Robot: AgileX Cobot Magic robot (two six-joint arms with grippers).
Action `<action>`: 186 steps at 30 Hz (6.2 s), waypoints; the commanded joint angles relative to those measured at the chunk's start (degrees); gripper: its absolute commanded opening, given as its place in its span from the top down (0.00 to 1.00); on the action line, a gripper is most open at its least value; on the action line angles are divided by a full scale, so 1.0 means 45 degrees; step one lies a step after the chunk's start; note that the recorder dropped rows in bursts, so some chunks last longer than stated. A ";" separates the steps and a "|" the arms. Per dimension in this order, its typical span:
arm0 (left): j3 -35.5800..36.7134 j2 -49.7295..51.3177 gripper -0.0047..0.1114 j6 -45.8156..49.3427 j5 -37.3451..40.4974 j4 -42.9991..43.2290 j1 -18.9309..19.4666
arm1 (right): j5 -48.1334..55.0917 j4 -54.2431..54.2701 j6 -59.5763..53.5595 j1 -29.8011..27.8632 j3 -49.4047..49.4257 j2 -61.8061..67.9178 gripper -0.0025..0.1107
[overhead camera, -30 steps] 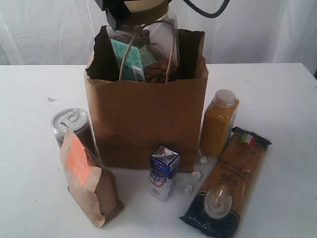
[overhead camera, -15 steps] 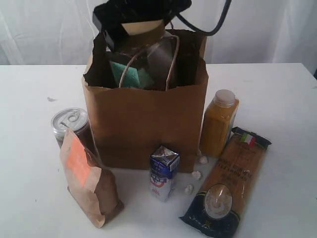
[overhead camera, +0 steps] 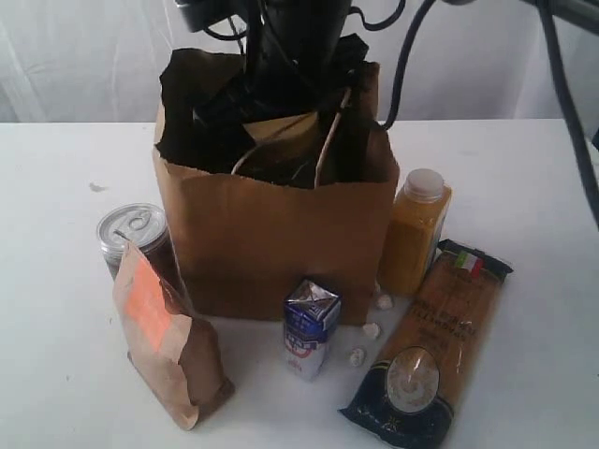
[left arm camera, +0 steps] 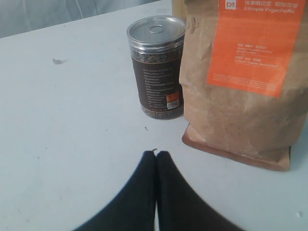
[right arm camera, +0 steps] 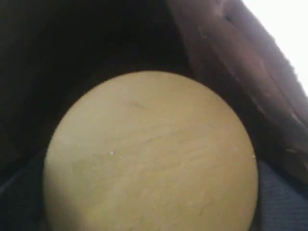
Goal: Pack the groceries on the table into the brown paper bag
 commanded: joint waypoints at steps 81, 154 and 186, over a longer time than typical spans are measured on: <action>0.0049 -0.0052 0.96 -0.0064 0.0064 -0.0094 0.0033 | -0.0170 -0.4895 0.5445 -0.0054 0.2156 -1.0002 0.16; 0.0049 -0.0052 0.96 0.0010 0.0032 -0.0094 0.0033 | -0.8380 -0.1727 0.6921 -0.0056 2.0310 -2.0283 0.98; 0.0049 -0.0052 0.96 0.0010 0.0032 -0.0094 0.0033 | -1.4187 0.1498 0.1123 -0.4115 2.5223 -2.3034 0.98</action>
